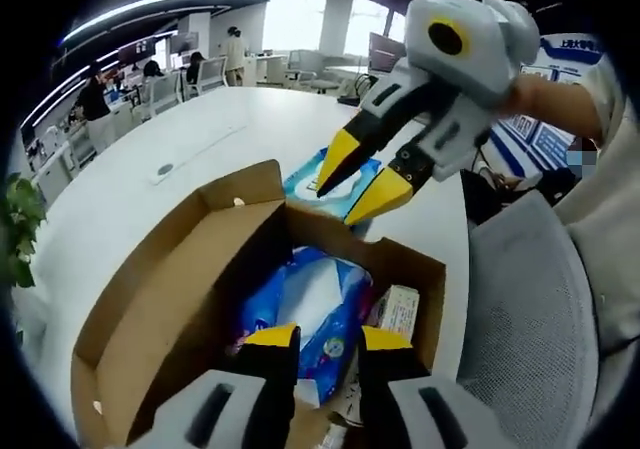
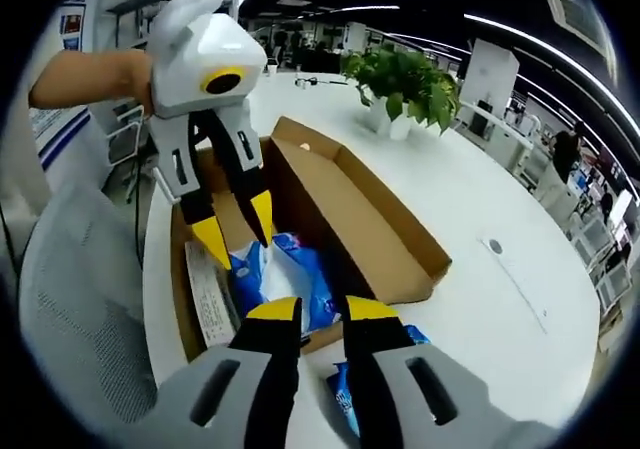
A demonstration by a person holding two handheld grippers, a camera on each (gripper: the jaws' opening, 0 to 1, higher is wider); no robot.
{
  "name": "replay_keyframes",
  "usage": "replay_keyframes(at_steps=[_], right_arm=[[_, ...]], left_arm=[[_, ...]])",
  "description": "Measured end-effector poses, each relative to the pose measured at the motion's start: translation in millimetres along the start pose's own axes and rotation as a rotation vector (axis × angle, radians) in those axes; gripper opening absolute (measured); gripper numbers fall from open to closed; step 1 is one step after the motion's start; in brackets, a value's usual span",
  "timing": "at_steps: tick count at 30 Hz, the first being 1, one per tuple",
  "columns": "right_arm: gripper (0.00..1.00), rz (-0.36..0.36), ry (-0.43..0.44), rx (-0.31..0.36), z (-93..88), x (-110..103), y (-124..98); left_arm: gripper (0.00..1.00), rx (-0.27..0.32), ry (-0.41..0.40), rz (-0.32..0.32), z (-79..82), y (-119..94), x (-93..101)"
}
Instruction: Operate the shoe box by opening the lid, removing the specified soft item, and placing it in the target area until the item is outside and the box remains undamaged.
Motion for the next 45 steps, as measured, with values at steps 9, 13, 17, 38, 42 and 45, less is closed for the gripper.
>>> replay_keyframes(at_steps=[9, 13, 17, 38, 42, 45], right_arm=[[0.12, 0.043, -0.021, -0.018, 1.3, -3.0, 23.7], [0.11, 0.058, -0.028, -0.025, 4.2, -3.2, 35.1], [0.11, 0.07, -0.036, -0.057, 1.5, -4.3, 45.6], [0.0, 0.114, -0.056, -0.128, -0.1, -13.0, 66.8], [0.0, 0.108, -0.059, -0.121, 2.5, -11.5, 63.7], [0.0, 0.104, -0.064, -0.108, 7.0, -11.1, 59.8]], left_arm=[[0.21, -0.057, 0.032, -0.023, -3.0, 13.6, -4.6], [0.19, -0.084, 0.052, -0.026, -4.3, 19.1, -6.7], [0.18, -0.102, 0.066, -0.041, -4.5, 23.7, -5.8], [0.0, -0.132, 0.072, -0.021, -12.6, 22.3, -11.8], [0.0, -0.128, 0.077, -0.017, -12.4, 18.4, -8.7], [0.0, -0.121, 0.079, -0.011, -11.7, 14.6, -7.1]])
Point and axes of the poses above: the point that each gripper's makers call its tool centre point, and the gripper's own axes: y roughly forward along the fingers, x roughly to its right, z roughly out of its top, the point moved 4 cm from there along -y, roughly backward along the fingers, and after that the axes turned 13 degrees about -y, right-handed, at the moved point
